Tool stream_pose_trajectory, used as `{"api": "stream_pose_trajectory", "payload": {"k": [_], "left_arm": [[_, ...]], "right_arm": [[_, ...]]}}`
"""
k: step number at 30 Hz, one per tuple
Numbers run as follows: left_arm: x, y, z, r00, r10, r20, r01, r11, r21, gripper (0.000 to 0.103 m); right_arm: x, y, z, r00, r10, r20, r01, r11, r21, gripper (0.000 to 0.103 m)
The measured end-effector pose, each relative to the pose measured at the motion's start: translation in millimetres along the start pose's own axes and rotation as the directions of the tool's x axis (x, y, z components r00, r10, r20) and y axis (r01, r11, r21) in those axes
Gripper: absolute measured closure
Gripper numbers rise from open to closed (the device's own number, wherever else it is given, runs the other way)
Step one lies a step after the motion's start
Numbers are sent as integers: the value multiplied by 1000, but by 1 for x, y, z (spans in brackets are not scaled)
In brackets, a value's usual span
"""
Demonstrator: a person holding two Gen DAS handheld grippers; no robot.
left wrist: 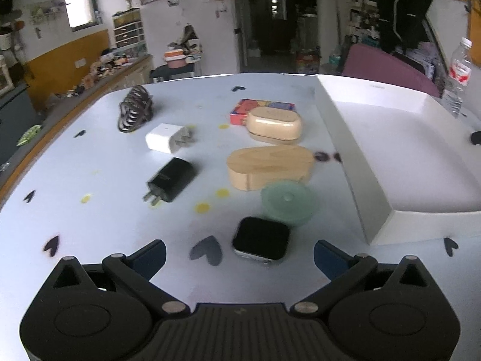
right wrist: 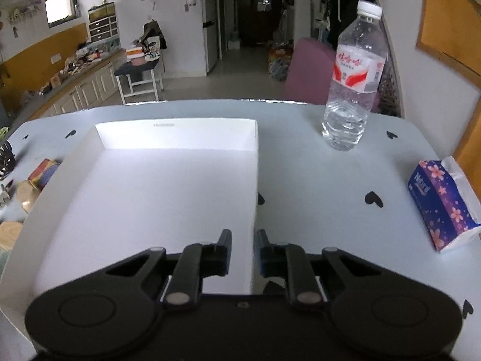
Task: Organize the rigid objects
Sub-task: 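Reach the left tool to the black smartwatch and close on it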
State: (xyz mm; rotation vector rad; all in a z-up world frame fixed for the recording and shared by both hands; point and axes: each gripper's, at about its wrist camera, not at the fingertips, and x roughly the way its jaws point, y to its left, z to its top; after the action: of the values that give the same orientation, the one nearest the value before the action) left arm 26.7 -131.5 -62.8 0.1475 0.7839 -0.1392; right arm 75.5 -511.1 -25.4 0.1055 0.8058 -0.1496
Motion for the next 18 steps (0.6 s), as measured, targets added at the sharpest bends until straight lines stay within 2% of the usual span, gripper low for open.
{"api": "stream_pose_trajectory", "payload": {"k": [6,10,13,18], "left_arm": [[2,-5,4,1000,-10,17,9,1000,30,2],[6,-7,5,1000,-18,15,17,998,53,9],[9,-8,6,1000,-17,14,16,997,77,14],[12,-8,5,1000,-11,11,10,992,130,21]], "right_arm": [[18,-9,-7,998,26,-55,-25,1000,19,92],[27,-9,-10,996,21,-87,-19,1000,19,98],[31,-6,-15,994,13,-108,-12,1000,8,98],[30,-1,-17,996,-9,-93,6,999,-31,98]]}}
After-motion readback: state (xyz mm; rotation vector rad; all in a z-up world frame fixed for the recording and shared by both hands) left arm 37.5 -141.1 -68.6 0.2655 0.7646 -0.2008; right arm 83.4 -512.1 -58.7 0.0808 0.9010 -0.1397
